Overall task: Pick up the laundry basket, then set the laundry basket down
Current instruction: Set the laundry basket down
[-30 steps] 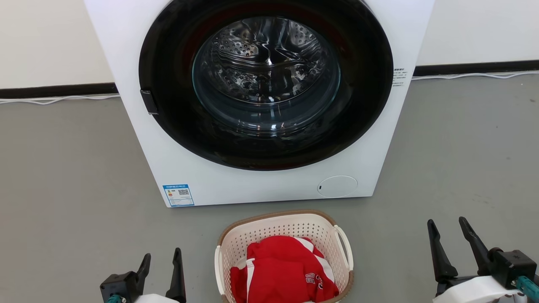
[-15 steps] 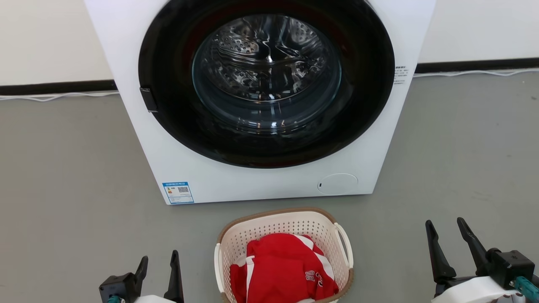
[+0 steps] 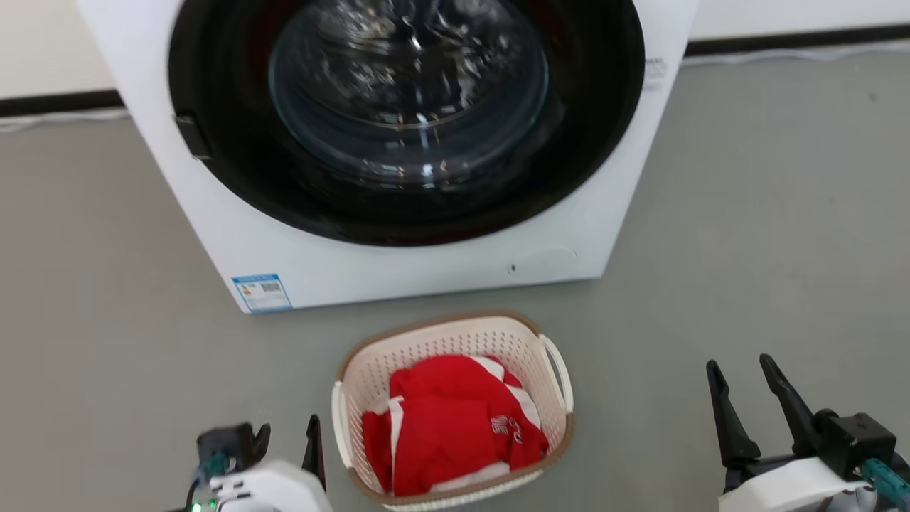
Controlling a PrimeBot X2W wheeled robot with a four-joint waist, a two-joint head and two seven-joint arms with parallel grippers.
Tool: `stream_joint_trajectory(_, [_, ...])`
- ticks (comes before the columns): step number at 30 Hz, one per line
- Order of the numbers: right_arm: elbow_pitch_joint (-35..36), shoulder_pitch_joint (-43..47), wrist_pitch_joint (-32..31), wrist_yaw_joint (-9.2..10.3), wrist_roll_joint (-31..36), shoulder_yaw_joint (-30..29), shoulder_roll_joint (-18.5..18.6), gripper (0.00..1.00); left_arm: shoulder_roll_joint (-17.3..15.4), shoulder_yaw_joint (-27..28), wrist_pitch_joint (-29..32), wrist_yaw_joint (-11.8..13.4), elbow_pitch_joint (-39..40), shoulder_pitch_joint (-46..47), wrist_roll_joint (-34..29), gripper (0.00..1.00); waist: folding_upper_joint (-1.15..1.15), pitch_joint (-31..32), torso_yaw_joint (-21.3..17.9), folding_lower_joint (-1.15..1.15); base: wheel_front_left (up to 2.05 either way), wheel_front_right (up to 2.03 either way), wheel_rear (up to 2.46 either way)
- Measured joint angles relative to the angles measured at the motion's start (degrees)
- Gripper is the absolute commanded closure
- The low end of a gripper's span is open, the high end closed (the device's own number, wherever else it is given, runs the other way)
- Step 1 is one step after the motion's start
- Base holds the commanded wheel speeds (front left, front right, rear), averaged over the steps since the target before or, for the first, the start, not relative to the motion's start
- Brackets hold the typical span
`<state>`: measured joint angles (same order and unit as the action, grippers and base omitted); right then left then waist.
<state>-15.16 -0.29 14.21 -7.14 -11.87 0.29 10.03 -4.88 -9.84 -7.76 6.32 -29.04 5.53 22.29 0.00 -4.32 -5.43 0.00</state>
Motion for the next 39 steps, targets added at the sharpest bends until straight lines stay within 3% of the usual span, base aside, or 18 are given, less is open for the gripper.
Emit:
stream_joint_trajectory(13, [2.8, -5.9, 0.0, 0.00, -3.1, 1.7, 0.3, 0.00, -1.3, 0.5, 6.6, 0.2, -21.8, 16.5, 1.6, 0.00, 0.00, -9.5, -6.8, 0.00, 0.00, 0.00, 0.00])
stream_joint_trajectory(21, [5.1, -8.4, 0.0, 0.00, -4.4, 3.3, 0.0, 0.00, -3.0, 3.0, 7.2, 0.5, -32.6, 23.7, 3.9, 0.00, 0.00, -15.6, -10.6, 0.00, 0.00, 0.00, 0.00])
stream_joint_trajectory(32, [7.0, -10.9, 0.0, 0.00, -7.0, 4.3, -1.3, 0.00, -5.1, 2.9, 6.1, 0.9, -39.4, 33.3, 4.0, 0.00, 0.00, -25.5, -13.6, 0.00, 0.00, 0.00, 0.00])
stream_joint_trajectory(39, [7.7, -13.3, 0.0, 0.00, -7.6, 4.4, -1.5, 0.00, -6.9, 2.6, 5.7, 2.8, -42.0, 36.5, 3.9, 0.00, 0.00, -30.2, -13.8, 0.01, 0.00, 0.00, 0.00])
